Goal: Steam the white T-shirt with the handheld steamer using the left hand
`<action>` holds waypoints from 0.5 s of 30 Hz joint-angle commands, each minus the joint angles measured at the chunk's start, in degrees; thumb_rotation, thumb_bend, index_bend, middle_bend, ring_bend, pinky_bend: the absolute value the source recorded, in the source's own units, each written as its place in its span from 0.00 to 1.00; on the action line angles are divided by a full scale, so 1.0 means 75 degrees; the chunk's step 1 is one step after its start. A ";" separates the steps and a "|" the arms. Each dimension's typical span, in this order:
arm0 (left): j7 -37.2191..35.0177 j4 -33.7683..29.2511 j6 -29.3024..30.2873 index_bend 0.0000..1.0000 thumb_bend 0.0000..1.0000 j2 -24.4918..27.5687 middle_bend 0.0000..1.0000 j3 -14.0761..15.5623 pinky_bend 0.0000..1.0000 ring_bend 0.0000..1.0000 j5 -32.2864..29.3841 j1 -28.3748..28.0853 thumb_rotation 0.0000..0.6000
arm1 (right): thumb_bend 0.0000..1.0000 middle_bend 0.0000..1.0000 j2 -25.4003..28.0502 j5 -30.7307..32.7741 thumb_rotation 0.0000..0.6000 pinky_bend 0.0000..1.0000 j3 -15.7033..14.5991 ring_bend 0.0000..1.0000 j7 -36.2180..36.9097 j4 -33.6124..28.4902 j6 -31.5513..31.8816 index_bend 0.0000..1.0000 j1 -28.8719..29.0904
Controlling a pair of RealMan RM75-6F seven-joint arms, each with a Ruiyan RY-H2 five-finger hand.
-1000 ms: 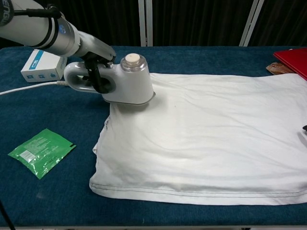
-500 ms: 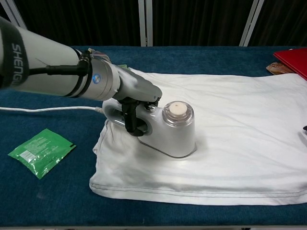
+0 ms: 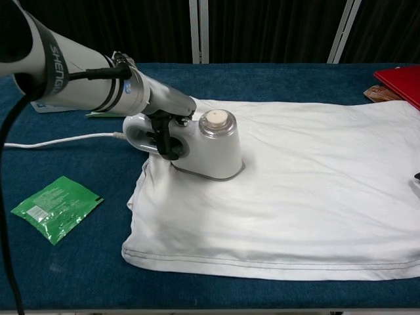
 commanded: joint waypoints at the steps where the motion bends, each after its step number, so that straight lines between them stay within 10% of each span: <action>1: 0.0064 0.0277 -0.0157 0.70 0.71 0.0127 0.88 0.0104 0.61 0.71 -0.0398 0.0136 0.36 | 0.88 0.14 0.0005 -0.0001 1.00 0.18 0.0011 0.05 -0.0002 -0.0003 0.0007 0.06 0.0007; 15: -0.1324 -0.0570 -0.0245 0.70 0.71 0.1882 0.87 -0.0188 0.61 0.71 0.0658 0.1485 0.36 | 0.88 0.14 0.0245 -0.0008 1.00 0.18 0.0157 0.05 0.0163 -0.0065 0.0500 0.05 -0.0127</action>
